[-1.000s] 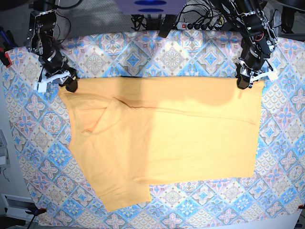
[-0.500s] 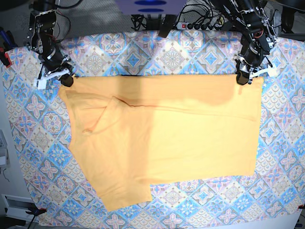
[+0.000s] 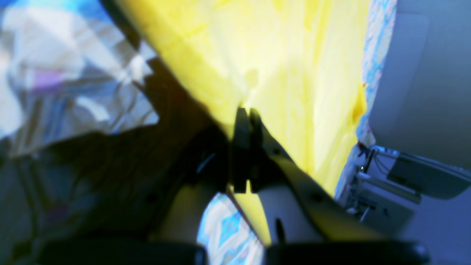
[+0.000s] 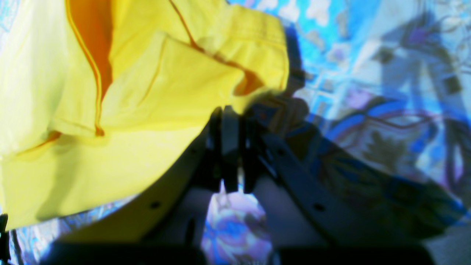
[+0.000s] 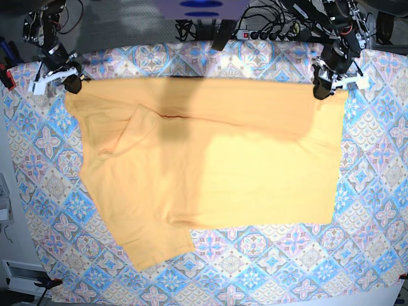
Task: Fold the T-shirt properly
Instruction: 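Release the shoulder edge and raise both grippers off the shirt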
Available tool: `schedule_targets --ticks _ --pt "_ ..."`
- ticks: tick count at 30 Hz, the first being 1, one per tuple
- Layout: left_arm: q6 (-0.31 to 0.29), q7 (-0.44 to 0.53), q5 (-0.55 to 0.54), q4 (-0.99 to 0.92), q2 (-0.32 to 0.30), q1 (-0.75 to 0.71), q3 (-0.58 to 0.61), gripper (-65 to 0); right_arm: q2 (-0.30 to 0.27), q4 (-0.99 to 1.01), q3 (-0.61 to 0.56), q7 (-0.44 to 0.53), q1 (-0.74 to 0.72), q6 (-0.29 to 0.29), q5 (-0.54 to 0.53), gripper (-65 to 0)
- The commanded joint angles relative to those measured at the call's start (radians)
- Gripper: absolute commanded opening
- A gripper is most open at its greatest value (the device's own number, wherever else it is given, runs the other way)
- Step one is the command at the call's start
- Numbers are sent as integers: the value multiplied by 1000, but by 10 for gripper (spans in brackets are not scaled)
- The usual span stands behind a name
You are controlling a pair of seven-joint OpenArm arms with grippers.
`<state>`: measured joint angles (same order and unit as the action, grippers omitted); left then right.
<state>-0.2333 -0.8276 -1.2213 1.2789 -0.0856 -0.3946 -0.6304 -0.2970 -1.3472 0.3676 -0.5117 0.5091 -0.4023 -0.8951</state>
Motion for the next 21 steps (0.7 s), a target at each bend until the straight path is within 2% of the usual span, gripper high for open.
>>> schedule_targets --ticks 1,5,12,17,21 --pt "33 4 25 -2 -12 -30 -9 -650 -20 -22 18 28 18 6 -8 -649" --pt "33 0 22 18 -12 -80 -9 -650 -20 -33 18 28 44 6 -8 -649" --pt "33 0 22 170 17 -162 -12 -650 -15 -35 14 28 59 6 -6 -649" --pt "33 0 16 175 27 -169 -13 -650 -15 -35 14 26 67 6 -6 -649" --pt "33 0 -21 176 27 -198 -13 -650 -15 -35 21 -14 73 6 -6 -649"
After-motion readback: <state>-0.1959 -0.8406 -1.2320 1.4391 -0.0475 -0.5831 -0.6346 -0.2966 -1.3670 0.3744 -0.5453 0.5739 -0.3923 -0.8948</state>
